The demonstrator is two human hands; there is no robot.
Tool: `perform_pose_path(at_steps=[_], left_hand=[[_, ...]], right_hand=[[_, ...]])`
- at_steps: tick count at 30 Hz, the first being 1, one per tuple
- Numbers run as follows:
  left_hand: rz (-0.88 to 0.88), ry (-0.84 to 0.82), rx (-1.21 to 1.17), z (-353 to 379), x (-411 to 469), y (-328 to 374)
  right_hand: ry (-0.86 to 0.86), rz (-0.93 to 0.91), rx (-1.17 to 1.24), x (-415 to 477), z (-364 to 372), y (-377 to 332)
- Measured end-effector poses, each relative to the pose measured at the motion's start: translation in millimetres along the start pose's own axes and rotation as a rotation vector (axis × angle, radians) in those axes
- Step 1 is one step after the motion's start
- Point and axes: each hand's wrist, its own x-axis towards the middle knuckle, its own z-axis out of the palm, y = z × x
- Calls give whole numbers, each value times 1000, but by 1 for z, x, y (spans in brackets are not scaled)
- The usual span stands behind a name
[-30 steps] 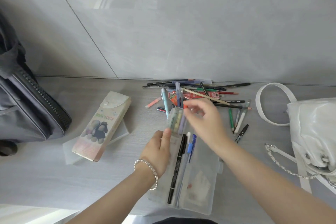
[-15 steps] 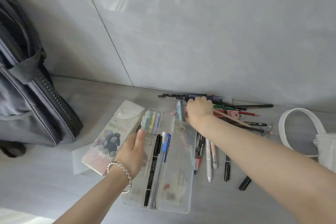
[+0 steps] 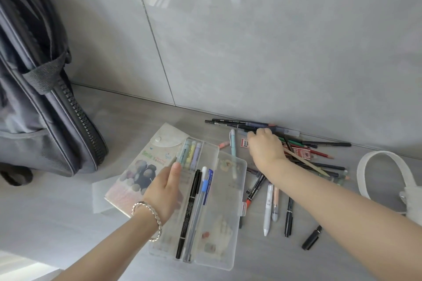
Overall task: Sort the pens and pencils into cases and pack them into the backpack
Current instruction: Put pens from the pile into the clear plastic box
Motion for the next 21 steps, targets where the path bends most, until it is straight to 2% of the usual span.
perform_pose_path(at_steps=[2, 5, 7, 8, 10, 11, 13, 15, 18, 20, 21], left_hand=[[-5, 3, -21, 0, -1, -1], [-18, 18, -61, -4, -1, -2], [-30, 27, -76, -6, -2, -1], [-31, 30, -77, -8, -3, -1], [-37, 28, -65, -11, -4, -3], [-34, 23, -50, -14, -4, -4], [-32, 15, -14, -17, -6, -4], [-25, 12, 3, -21, -6, -3], [-13, 8, -25, -24, -8, -2], [-25, 14, -38, -21, -9, -3], [-31, 18, -42, -20, -8, -4]], right_hand=[[27, -50, 83, -3, -1, 1], [134, -47, 493, -6, -10, -5], [200, -78, 643, 0, -21, -15], [188, -120, 676, 5, -23, -21], [32, -198, 784, 14, -27, -32], [-63, -214, 791, 20, -27, -38], [-272, -264, 603, 32, -26, -46], [-342, -317, 400, 33, -26, -51], [-235, -378, 150, 34, -25, -53], [-70, -319, 237, 28, -28, -49], [20, -243, 399, 24, -32, -47]])
